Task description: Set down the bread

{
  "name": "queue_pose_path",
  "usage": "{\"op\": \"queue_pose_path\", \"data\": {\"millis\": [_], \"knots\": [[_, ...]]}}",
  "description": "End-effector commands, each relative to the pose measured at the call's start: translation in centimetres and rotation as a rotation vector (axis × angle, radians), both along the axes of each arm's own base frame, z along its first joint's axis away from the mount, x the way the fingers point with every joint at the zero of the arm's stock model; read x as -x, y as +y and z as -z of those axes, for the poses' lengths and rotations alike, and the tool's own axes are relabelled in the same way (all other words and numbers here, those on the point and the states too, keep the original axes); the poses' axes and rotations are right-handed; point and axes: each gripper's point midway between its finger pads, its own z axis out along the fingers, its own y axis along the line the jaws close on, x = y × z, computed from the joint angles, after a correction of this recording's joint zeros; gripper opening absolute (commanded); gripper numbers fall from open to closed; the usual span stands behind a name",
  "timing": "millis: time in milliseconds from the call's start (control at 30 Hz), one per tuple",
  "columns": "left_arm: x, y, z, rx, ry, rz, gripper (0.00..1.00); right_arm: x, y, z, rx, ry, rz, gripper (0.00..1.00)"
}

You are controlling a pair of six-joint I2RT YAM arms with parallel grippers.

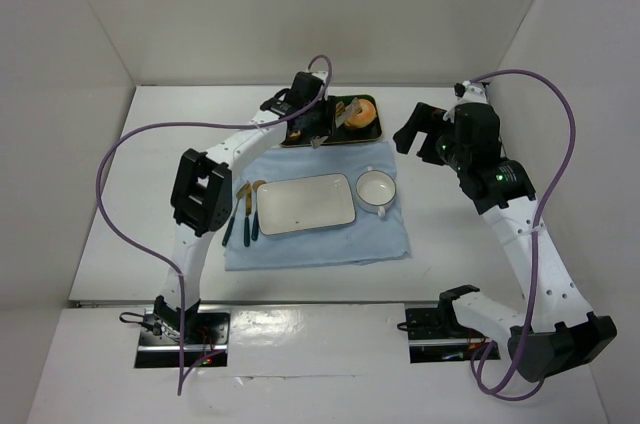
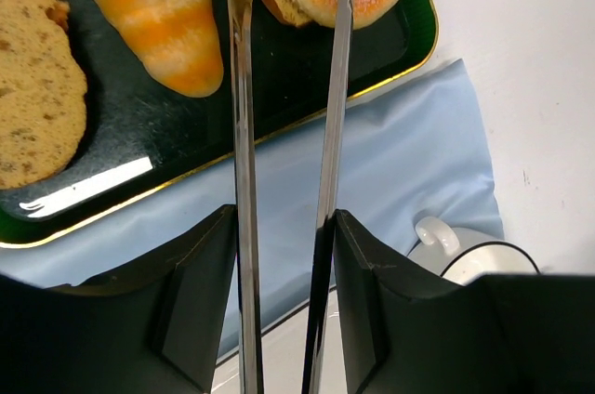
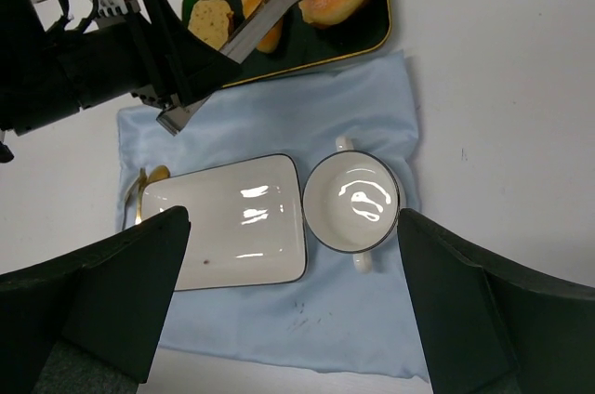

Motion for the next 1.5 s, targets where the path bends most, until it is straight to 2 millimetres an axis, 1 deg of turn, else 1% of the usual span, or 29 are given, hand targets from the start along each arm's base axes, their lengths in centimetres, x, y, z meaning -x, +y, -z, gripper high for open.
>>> {"op": "queue_pose_path", "data": {"millis": [0,67,167,267,333,433,467,500,533,567,633,667,700,767,800,933,967,1067,1100,1167,1200,1233,1267,1300,1333,1367,1400,1433,1467], "knots": [[-0.8,-1.4,-2.1,0.045,-0.06,0.031,0.56,-0.1,-0.6,-1.1,0.004,-0.046,0.023,1.0],[-0.8,-1.4,-2.1,0.045,-0.06,0.031,0.55,-0.1,-0.7,-0.7,0.007,-0.037,0.023,1.0],[-0.7,-1.2,-1.9,0.034,-0.056,0.037,0.49,-0.2,-0.9,-0.7,-0.001,-0.035,0.036,1.0],[-0.4,-1.2,-1.7,0.025,-0.05,0.053,0.28,-0.2,-0.9,-0.7,-0.001,-0.035,0.036,1.0],[-0.2,-1.3,-1.5,0.022,-0.042,0.07,0.16,-0.1,-0.7,-0.3,-0.011,-0.023,0.032,1.0],[0.0,-1.4,-1.6,0.028,-0.039,0.079,0.07,0.0,-0.6,-0.3,-0.015,-0.022,0.024,1.0],[0.1,-1.3,-1.7,0.028,-0.039,0.079,0.03,0.0,-0.5,0.0,-0.021,-0.012,0.027,1.0],[0.1,-1.3,-1.7,0.028,-0.039,0.079,0.03,-0.1,-0.8,0.0,-0.021,-0.012,0.037,1.0],[0.2,-1.3,-2.3,0.033,-0.049,0.079,0.01,-0.2,-0.8,-0.1,-0.023,-0.021,0.037,1.0],[0.4,-1.2,-2.5,0.033,-0.049,0.079,0.01,-0.2,-0.8,0.2,-0.029,-0.01,0.04,1.0],[0.5,-0.9,-2.8,0.028,-0.054,0.07,0.0,-0.1,-0.6,0.2,-0.033,-0.009,0.032,1.0],[0.5,-0.9,-3.4,0.033,-0.063,0.07,0.0,-0.2,-0.4,0.0,-0.047,-0.016,0.026,1.0],[0.5,-0.7,-4.2,0.035,-0.079,0.063,0.0,-0.2,-0.4,0.4,-0.046,-0.008,0.026,1.0],[0.6,-0.4,-5.0,0.028,-0.097,0.061,0.0,-0.1,-0.2,0.4,-0.05,-0.006,0.017,1.0],[0.7,-0.1,-6.2,0.031,-0.12,0.05,0.0,-0.3,-0.2,0.2,-0.052,-0.017,0.016,1.0],[1.1,0.7,-7.8,0.028,-0.146,0.03,0.0,-0.3,0.2,-0.1,-0.071,-0.023,0.0,1.0],[1.3,1.0,-9.3,0.035,-0.173,0.019,0.0,-0.6,0.3,-0.1,-0.072,-0.024,0.0,1.0],[2.0,1.6,-10.4,0.036,-0.185,0.011,0.0,-0.7,0.4,0.2,-0.07,-0.015,0.001,1.0],[2.3,2.0,-11.4,0.038,-0.201,0.002,0.0,-0.9,0.4,-0.4,-0.074,-0.035,0.0,1.0],[2.8,2.3,-11.9,0.038,-0.202,0.002,0.0,-1.1,0.4,-0.1,-0.072,-0.024,0.0,1.0],[3.5,2.4,-12.7,0.048,-0.205,0.012,0.0,-1.5,0.5,-0.4,-0.074,-0.033,0.0,1.0],[3.8,2.6,-12.6,0.046,-0.202,0.012,0.0,-1.5,0.5,-0.8,-0.076,-0.042,0.0,1.0],[4.9,2.4,-12.4,0.037,-0.183,0.026,0.0,-1.8,0.5,-0.4,-0.065,-0.031,-0.004,1.0],[5.4,2.7,-12.4,0.032,-0.174,0.027,0.0,-2.2,0.5,-0.4,-0.06,-0.029,0.005,1.0],[6.7,2.9,-12.6,0.012,-0.177,0.039,0.0,-2.6,0.6,-0.7,-0.062,-0.038,0.005,1.0],[7.5,3.0,-12.8,0.005,-0.181,0.038,0.0,-3.0,0.7,-1.4,-0.066,-0.056,0.004,1.0],[8.8,3.0,-12.6,-0.019,-0.179,0.048,0.0,-3.6,0.6,-1.0,-0.059,-0.042,0.013,1.0],[10.0,3.5,-10.9,-0.047,-0.148,0.05,0.0,-4.0,0.7,-1.2,-0.061,-0.049,0.013,1.0],[11.0,3.8,-10.8,-0.055,-0.147,0.052,0.0,-4.6,0.8,-1.9,-0.065,-0.068,0.012,1.0]]}}
